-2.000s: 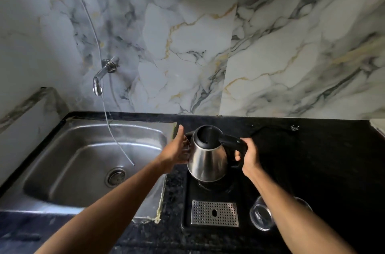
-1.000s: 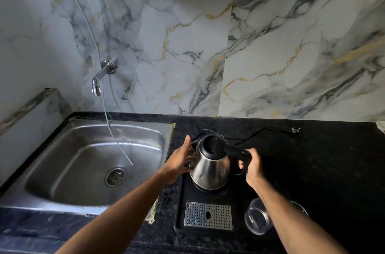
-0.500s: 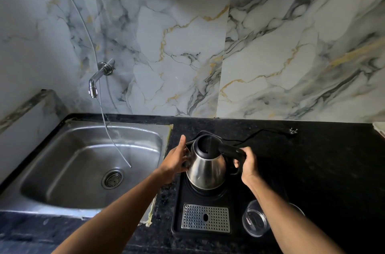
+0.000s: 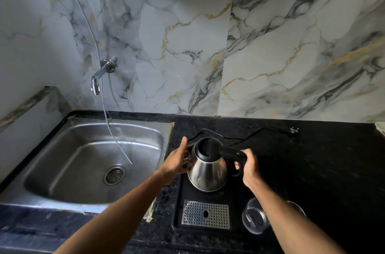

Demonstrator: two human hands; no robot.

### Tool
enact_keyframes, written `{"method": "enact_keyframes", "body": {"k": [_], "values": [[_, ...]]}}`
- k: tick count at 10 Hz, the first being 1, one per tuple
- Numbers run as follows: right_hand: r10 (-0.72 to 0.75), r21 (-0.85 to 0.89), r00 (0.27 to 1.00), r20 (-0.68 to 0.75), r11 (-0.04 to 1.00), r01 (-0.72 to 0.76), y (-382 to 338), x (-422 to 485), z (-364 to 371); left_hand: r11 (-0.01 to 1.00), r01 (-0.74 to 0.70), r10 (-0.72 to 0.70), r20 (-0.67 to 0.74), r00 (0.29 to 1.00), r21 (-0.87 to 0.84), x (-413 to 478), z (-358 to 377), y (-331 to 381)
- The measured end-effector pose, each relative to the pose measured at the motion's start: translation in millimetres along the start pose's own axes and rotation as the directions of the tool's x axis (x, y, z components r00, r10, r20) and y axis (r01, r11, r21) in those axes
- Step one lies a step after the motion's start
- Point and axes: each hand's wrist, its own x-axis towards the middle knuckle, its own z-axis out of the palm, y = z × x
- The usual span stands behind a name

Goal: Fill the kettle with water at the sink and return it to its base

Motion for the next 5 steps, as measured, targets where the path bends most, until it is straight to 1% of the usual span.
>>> {"method": "enact_keyframes", "body": {"k": [1,2,3,4,5], "values": [[-0.006,-0.040,1.000,0.021,0.999,0.007,-1.7,-0.5,-0.9,0.999,0.012,-0.012,-0.011,1.000,-0.029,0.8,2.2,1.6],[0.001,-0.099,0.998,0.057,0.995,0.004,-5.8,0.3,-5.3,1.000,0.016,-0.016,0.008,1.000,-0.011,0.3,4.0,5.8],[0.062,-0.196,0.993,0.098,0.980,-0.042,-11.1,5.6,-15.9,0.999,0.047,-0.047,0.011,0.999,0.019,-0.5,4.5,8.7],[0.111,-0.313,0.984,0.137,0.948,-0.063,-24.5,10.7,-18.9,0.993,0.057,-0.060,0.034,0.998,0.101,-6.0,3.8,16.7],[-0.003,-0.494,0.990,0.139,0.866,0.072,-55.2,24.4,-5.7,0.960,-0.108,0.119,-0.027,0.992,0.256,-2.1,-12.1,30.1]]}}
